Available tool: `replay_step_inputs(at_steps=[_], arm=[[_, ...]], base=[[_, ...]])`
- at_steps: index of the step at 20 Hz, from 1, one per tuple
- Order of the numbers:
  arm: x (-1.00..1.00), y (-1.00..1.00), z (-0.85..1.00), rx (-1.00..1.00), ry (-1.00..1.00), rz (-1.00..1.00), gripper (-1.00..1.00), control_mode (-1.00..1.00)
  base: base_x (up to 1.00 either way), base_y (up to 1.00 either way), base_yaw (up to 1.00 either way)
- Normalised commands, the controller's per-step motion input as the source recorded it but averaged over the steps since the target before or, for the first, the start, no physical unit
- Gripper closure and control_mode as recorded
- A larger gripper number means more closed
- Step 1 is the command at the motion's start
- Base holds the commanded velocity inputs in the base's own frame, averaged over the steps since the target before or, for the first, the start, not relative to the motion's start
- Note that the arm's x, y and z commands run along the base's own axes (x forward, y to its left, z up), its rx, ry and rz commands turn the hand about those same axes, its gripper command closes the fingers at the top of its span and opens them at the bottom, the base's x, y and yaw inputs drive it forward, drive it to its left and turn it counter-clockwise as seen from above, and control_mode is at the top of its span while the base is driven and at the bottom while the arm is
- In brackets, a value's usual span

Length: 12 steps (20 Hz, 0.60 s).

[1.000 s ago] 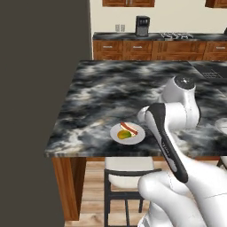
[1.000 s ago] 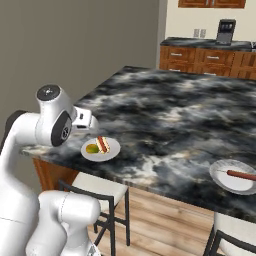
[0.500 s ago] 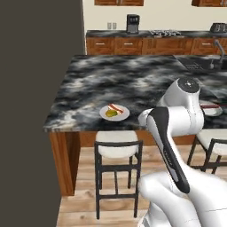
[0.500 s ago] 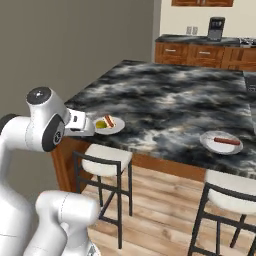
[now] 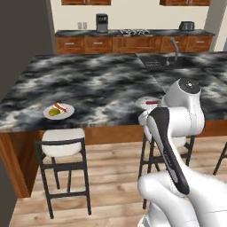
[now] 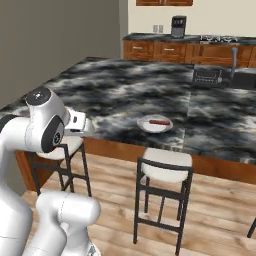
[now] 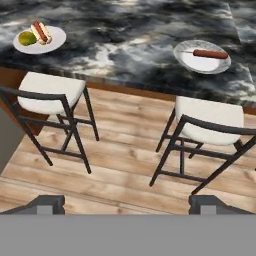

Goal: Pick up the orange and mango from the fridge and place one fruit on each plate on the dining counter.

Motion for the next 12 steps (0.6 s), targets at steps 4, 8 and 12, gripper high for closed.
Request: replay_step_inputs(at_steps=[4, 8, 12], arm=[[0.00, 0.00, 0.00, 0.00, 0.00, 0.00, -1.00, 1.00], [0.00, 0.00, 0.00, 0.00, 0.00, 0.00, -1.00, 1.00], [0.00, 0.00, 0.00, 0.00, 0.00, 0.00, -1.00, 1.00]], base=[[-0.07, -1.00, -0.26], [0.00, -1.00, -0.30], [0.00, -1.00, -0.29]])
